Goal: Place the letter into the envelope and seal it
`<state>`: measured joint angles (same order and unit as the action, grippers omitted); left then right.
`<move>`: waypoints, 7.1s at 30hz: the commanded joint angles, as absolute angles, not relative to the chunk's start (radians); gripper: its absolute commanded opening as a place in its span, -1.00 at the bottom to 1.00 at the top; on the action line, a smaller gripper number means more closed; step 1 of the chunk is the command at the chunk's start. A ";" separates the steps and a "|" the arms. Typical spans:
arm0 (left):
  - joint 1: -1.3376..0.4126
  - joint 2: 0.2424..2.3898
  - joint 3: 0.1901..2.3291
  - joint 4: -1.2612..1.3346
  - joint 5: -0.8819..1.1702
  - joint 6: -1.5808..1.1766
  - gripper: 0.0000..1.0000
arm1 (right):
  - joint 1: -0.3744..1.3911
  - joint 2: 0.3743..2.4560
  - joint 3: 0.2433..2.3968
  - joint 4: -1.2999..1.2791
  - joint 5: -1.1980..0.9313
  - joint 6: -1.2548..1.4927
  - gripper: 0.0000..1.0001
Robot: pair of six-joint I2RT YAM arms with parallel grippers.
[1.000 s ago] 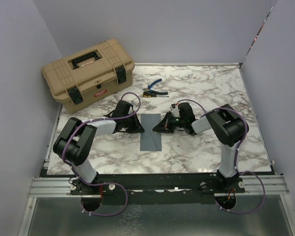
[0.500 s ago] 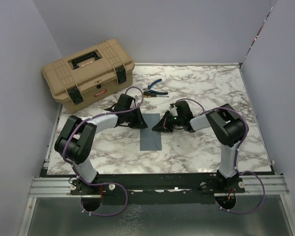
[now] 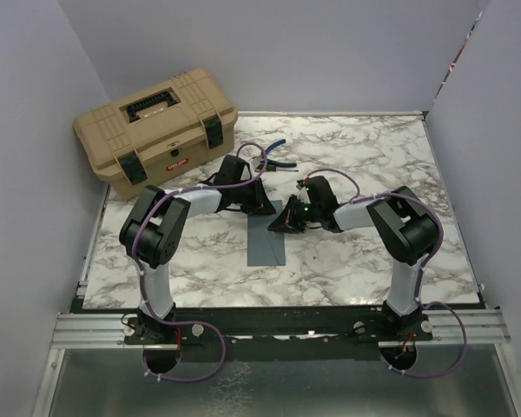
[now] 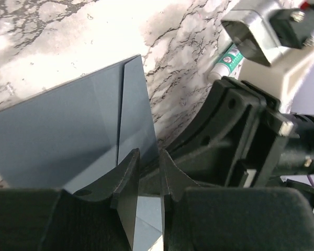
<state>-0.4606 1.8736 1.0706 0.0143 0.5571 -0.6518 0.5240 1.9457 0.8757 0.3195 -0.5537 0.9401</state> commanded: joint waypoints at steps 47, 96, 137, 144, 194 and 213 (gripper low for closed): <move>-0.365 2.167 1.095 -0.057 0.649 -0.714 -0.98 | 0.990 1.904 1.001 -0.462 0.334 0.532 -0.67; -0.361 2.180 1.128 -0.104 0.633 -0.629 -1.00 | 0.917 1.930 1.383 -0.548 0.402 0.609 -0.84; -0.348 2.205 1.123 -0.104 0.606 -0.640 -1.00 | 0.877 1.937 1.187 -0.452 0.072 0.584 -0.99; -0.348 2.203 1.120 -0.103 0.604 -0.638 -1.00 | 0.877 1.905 1.173 -0.478 0.082 0.562 -0.99; -0.356 1.961 1.151 -0.005 0.532 -0.653 -1.00 | 0.848 1.868 1.326 -0.479 0.240 0.515 -0.91; -0.395 2.062 1.139 -0.027 0.414 -0.603 -1.00 | 0.805 2.055 1.459 -0.389 0.195 0.422 -0.82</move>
